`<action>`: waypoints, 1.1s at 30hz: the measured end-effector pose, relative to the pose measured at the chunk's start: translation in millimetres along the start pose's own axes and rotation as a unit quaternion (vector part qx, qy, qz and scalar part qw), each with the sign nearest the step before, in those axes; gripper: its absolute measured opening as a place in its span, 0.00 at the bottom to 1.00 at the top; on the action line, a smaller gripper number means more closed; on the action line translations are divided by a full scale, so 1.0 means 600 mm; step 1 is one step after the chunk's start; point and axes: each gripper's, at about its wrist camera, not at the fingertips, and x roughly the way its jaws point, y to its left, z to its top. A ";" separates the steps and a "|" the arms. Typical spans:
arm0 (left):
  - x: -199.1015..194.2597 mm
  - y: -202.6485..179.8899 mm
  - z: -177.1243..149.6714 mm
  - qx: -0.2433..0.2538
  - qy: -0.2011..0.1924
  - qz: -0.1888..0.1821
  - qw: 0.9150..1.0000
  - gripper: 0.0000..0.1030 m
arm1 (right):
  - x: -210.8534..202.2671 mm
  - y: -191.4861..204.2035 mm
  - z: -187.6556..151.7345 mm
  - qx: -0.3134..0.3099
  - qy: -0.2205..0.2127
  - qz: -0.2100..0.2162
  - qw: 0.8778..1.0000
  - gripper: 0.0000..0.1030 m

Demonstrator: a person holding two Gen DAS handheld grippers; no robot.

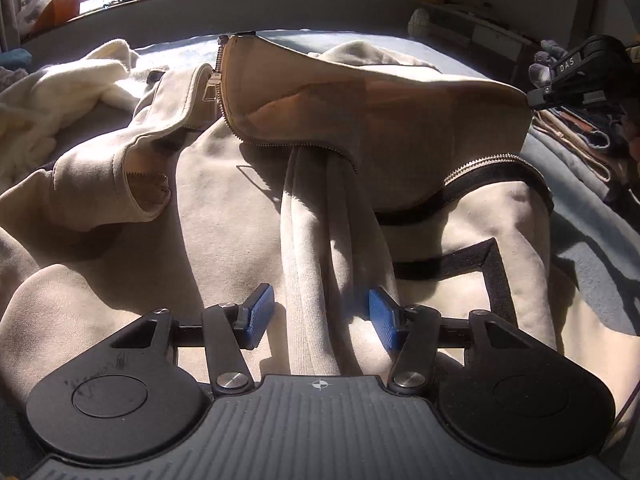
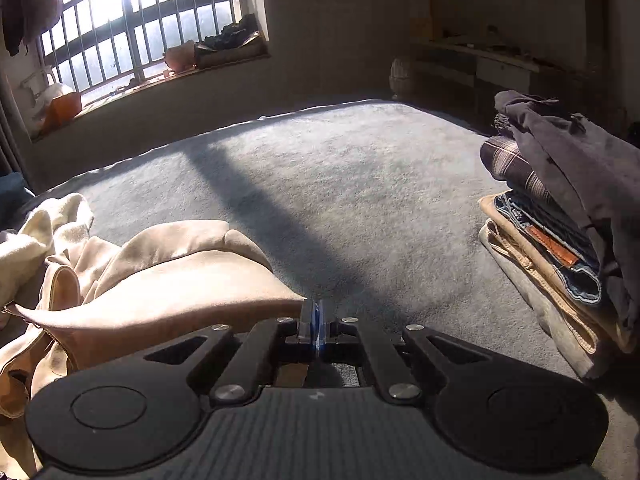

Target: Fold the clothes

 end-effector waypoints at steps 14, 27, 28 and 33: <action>-0.147 0.078 0.021 -0.144 -0.119 -0.023 0.982 0.05 | -0.134 -0.141 -0.089 0.081 0.003 0.051 0.995 0.00; -0.336 0.149 -0.137 -0.216 -0.154 -0.010 0.964 0.05 | -0.201 0.113 -0.120 -0.199 -0.022 0.189 0.961 0.01; -0.344 0.155 -0.153 -0.223 -0.148 -0.009 0.964 0.05 | -0.202 0.133 -0.125 -0.220 -0.024 0.197 0.955 0.01; -0.341 0.161 -0.230 -0.215 -0.064 -0.017 0.974 0.06 | -0.204 0.211 -0.152 -0.297 -0.021 0.223 0.928 0.02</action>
